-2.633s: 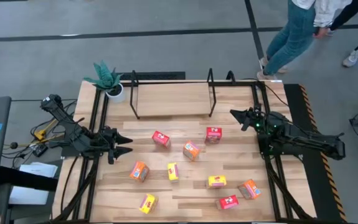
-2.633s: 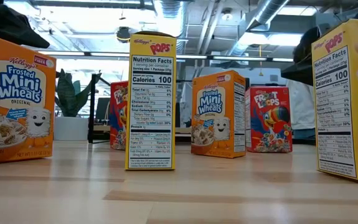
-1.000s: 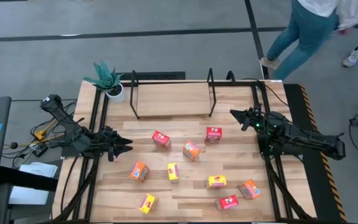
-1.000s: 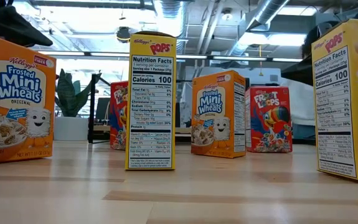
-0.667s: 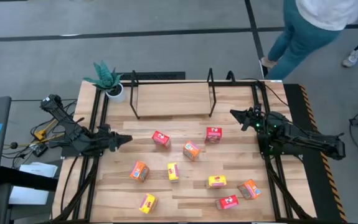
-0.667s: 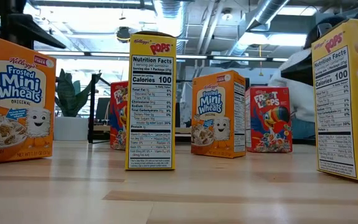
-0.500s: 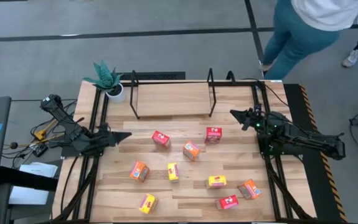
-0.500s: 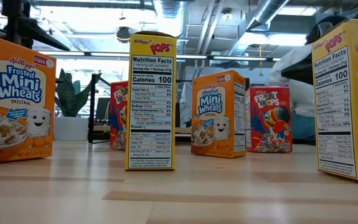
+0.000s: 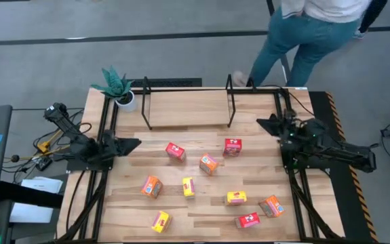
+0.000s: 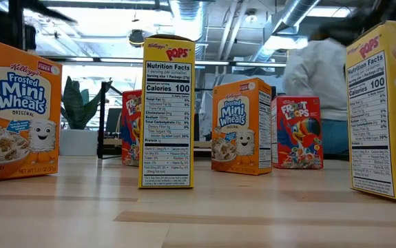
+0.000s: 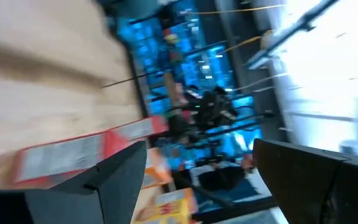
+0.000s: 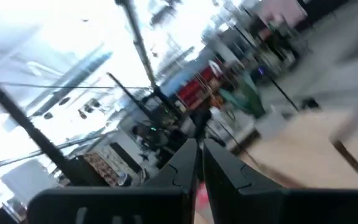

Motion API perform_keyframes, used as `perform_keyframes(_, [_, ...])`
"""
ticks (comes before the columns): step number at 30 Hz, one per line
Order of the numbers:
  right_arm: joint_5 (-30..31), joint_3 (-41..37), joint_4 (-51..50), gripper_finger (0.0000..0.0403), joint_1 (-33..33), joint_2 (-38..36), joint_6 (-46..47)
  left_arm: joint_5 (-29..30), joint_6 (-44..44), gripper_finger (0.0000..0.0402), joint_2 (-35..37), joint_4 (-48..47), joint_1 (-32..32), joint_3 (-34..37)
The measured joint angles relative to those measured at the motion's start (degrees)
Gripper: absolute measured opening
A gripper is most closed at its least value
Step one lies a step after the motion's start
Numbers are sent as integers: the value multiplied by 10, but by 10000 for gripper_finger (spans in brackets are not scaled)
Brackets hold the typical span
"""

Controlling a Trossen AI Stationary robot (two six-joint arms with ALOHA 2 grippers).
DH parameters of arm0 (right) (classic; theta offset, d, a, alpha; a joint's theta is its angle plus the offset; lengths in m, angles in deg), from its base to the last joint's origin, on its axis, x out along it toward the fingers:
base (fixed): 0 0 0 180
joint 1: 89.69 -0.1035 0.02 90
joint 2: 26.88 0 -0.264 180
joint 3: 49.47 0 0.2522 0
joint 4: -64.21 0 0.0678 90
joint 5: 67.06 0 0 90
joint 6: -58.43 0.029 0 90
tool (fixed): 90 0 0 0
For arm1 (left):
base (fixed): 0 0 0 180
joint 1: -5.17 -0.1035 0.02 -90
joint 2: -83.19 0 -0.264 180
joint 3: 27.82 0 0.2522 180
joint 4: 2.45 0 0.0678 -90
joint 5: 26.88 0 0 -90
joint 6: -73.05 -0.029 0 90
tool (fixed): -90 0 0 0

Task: Stack cereal on shelf
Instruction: Put the top right red cereal box on the shelf

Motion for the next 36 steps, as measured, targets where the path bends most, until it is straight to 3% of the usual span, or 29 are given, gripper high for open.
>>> perform_keyframes(5, [0,86,-20,53,-11,22,-82,-17,-151,286,0,150,0,-4])
perform_keyframes(10, [-2,207,-176,53,-26,92,-160,-18,-250,286,0,161,0,-43])
perform_keyframes(18, [-2,378,-406,69,-47,277,-254,-11,-357,286,-2,161,0,-88])
perform_keyframes(22, [-2,437,-483,117,-71,357,-310,-6,-360,286,-2,153,0,-89])
perform_keyframes(28, [-2,491,-558,229,-96,474,-361,24,-350,286,-2,98,0,-89])
perform_keyframes(36, [-2,496,-562,324,-123,598,-387,55,-314,286,-2,38,0,-89])
